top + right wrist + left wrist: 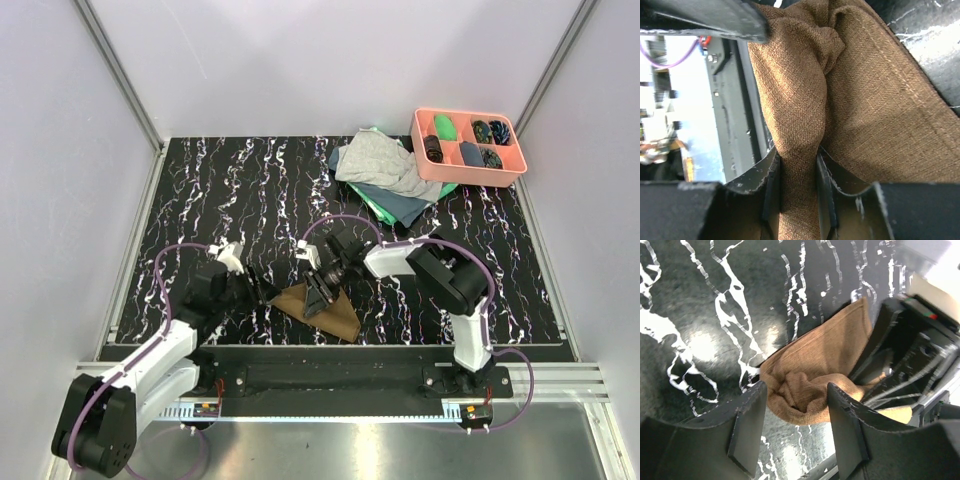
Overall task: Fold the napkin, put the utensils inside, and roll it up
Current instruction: Roll the napkin with the utensil
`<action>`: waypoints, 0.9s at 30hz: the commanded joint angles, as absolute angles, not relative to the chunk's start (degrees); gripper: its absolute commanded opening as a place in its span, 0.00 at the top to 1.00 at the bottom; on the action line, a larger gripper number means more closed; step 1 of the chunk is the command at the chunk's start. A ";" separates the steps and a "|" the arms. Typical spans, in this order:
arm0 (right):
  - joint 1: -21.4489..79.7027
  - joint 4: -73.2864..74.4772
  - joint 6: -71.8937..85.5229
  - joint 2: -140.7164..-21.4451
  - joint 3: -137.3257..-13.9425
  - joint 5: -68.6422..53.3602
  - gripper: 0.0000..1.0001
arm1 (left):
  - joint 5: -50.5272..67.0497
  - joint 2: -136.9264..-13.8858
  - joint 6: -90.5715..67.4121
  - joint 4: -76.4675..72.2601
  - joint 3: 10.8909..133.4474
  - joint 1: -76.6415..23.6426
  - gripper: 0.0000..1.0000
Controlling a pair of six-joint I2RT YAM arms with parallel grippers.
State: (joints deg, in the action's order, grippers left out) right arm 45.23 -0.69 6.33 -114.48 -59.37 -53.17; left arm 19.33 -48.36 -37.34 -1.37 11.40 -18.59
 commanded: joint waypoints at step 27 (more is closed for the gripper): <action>42.45 10.80 3.43 -120.94 -66.44 -49.86 0.64 | 28.04 -58.09 -37.79 -27.95 5.01 -18.98 0.76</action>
State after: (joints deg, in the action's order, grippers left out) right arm 42.74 6.17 5.69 -120.03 -64.95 -60.42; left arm 26.09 -56.84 -38.28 -22.17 5.93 -18.68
